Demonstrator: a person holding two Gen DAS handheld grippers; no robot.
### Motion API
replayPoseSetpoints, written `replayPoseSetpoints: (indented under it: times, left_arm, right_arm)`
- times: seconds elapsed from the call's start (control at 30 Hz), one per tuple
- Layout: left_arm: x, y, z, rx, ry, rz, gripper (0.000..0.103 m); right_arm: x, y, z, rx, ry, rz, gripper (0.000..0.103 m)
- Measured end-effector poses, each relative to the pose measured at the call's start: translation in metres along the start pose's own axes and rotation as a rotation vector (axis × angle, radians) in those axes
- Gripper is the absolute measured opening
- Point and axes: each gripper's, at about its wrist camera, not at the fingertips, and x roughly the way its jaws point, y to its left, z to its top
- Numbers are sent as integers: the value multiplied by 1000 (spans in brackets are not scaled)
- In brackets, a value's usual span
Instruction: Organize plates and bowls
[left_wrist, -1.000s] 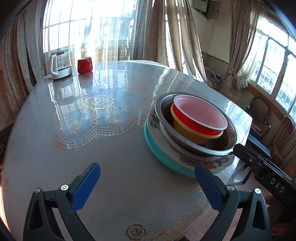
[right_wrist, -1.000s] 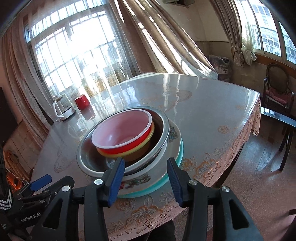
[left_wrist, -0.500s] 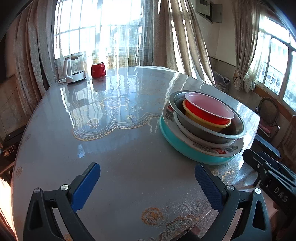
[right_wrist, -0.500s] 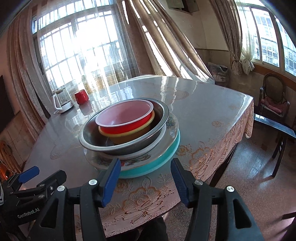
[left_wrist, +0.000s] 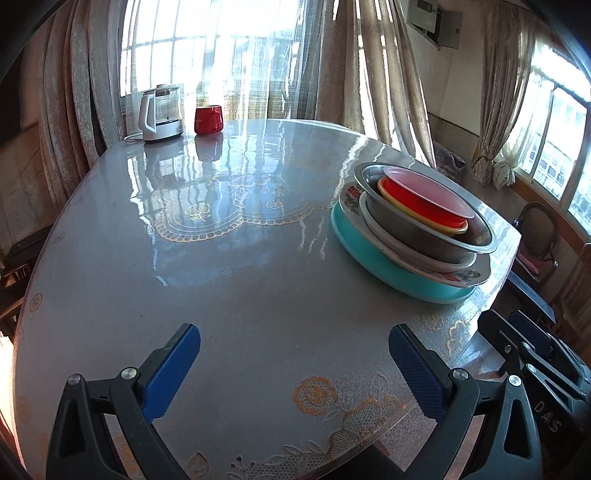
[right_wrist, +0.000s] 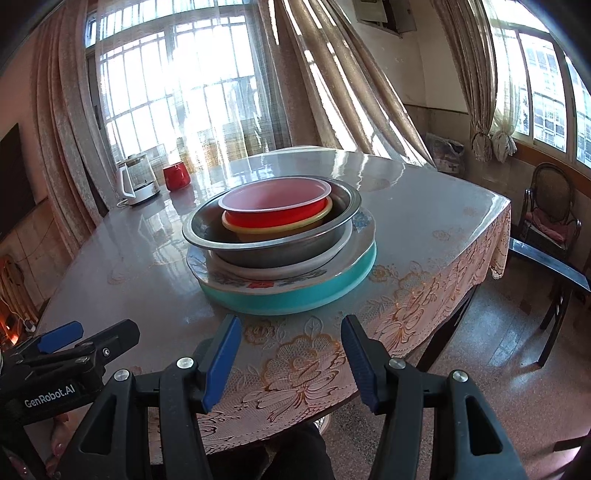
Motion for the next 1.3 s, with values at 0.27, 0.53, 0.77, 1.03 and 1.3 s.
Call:
replayPoseSetpoints:
  times: [0.27, 0.53, 0.77, 1.03, 1.3]
  left_arm:
    - [-4, -7, -1, 52, -25, 23, 103]
    - [-2, -6, 0, 55, -20, 19, 103]
    - [-5, -9, 0, 65, -39, 18, 103]
    - [-6, -13, -1, 72, -34, 25, 103]
    - [-3, -13, -1, 81, -21, 33, 103]
  right_arm:
    - [0, -1, 0, 4, 1, 3, 58]
    - [0, -2, 0, 9, 6, 3, 58]
    - [0, -2, -1, 12, 11, 8, 58]
    - [0, -4, -1, 18, 16, 10, 58]
    - [1, -5, -1, 19, 16, 8, 58]
